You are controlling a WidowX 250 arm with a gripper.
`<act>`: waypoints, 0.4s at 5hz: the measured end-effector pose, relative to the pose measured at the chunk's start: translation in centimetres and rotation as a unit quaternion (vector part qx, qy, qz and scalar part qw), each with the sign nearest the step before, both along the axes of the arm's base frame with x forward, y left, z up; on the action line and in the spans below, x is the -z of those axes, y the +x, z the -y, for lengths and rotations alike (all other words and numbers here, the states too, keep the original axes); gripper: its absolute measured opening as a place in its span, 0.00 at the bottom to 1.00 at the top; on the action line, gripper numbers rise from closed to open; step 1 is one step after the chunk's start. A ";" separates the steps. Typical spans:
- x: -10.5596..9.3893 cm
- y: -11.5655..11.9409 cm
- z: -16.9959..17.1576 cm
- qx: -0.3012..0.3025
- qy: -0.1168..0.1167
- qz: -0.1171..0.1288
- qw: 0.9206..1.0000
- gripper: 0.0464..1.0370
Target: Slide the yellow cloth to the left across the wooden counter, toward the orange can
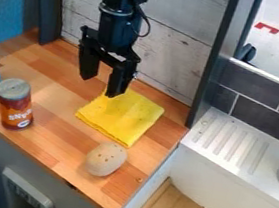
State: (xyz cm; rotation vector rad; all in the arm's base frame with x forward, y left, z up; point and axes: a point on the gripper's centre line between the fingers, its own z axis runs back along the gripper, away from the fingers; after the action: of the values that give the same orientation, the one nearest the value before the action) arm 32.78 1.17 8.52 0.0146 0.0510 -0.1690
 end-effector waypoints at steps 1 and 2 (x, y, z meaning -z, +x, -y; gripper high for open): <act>1.0 -0.2 0.0 -0.001 -0.001 -0.013 1.000 0.96; 1.1 1.4 0.7 0.000 -0.025 0.037 0.999 0.96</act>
State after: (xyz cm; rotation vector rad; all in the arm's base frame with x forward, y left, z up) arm 34.17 0.50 7.39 -0.0287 -0.0267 -0.1701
